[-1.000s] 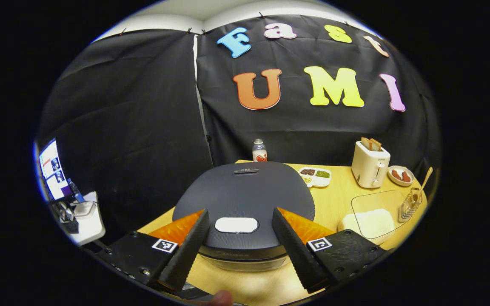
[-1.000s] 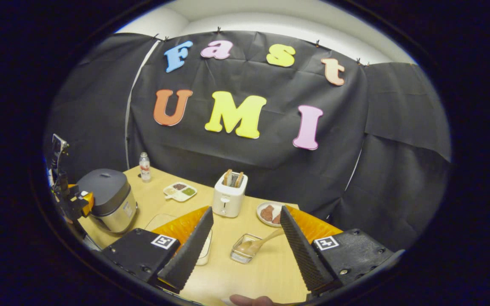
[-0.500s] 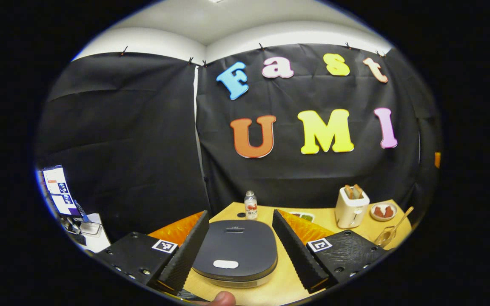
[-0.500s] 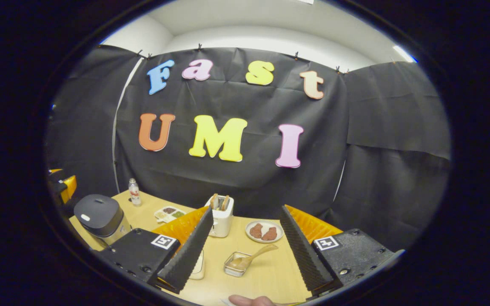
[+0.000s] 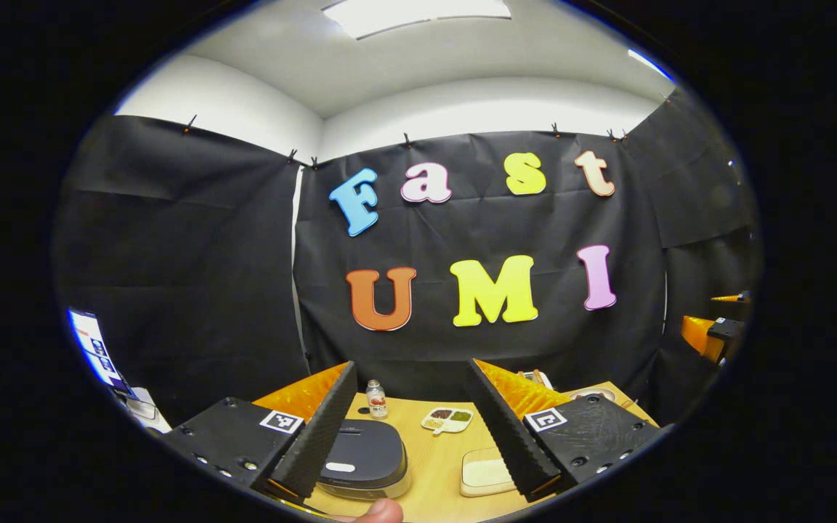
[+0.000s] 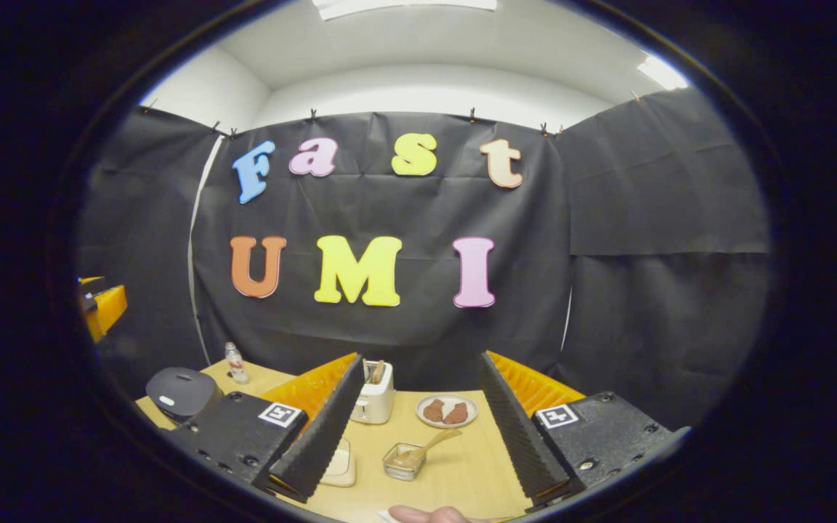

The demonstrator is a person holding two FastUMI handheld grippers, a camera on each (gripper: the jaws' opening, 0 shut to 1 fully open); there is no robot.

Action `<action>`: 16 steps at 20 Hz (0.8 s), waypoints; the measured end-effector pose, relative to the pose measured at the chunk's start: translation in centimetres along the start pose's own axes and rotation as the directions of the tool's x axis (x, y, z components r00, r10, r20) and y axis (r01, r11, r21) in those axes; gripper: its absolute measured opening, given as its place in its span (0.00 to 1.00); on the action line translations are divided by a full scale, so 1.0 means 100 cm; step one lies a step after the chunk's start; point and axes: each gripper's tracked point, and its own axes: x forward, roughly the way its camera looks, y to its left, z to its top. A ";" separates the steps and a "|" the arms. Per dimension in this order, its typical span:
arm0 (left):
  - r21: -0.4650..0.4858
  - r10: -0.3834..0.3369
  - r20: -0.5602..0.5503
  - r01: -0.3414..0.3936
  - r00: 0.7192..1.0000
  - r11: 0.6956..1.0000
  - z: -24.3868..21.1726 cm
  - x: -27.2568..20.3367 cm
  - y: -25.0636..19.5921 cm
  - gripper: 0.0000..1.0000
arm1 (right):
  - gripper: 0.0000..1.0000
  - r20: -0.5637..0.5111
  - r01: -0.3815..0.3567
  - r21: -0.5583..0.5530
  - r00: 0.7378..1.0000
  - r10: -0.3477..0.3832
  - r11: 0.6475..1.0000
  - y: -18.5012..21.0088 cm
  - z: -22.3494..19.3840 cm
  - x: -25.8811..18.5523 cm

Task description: Close the left gripper, press the button to open the rice cooker; take a wooden spoon from the chopstick holder with the right hand, scoop a spoonful of rice and pour it into the rice cooker, then put the wooden spoon back into the chopstick holder.

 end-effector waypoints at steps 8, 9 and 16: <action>0.014 0.005 -0.013 -0.005 1.000 1.000 -0.004 -0.001 0.002 0.90 | 1.00 -0.004 -0.003 -0.044 1.000 0.003 0.999 -0.004 0.000 -0.002; 0.020 0.006 -0.016 -0.006 1.000 1.000 -0.004 0.000 0.001 0.95 | 1.00 -0.007 -0.003 -0.042 1.000 0.003 0.999 -0.004 0.000 0.000; 0.026 0.016 -0.043 -0.014 0.999 1.000 -0.015 -0.001 0.005 0.95 | 1.00 -0.016 0.000 -0.052 1.000 -0.001 0.999 -0.005 -0.005 0.005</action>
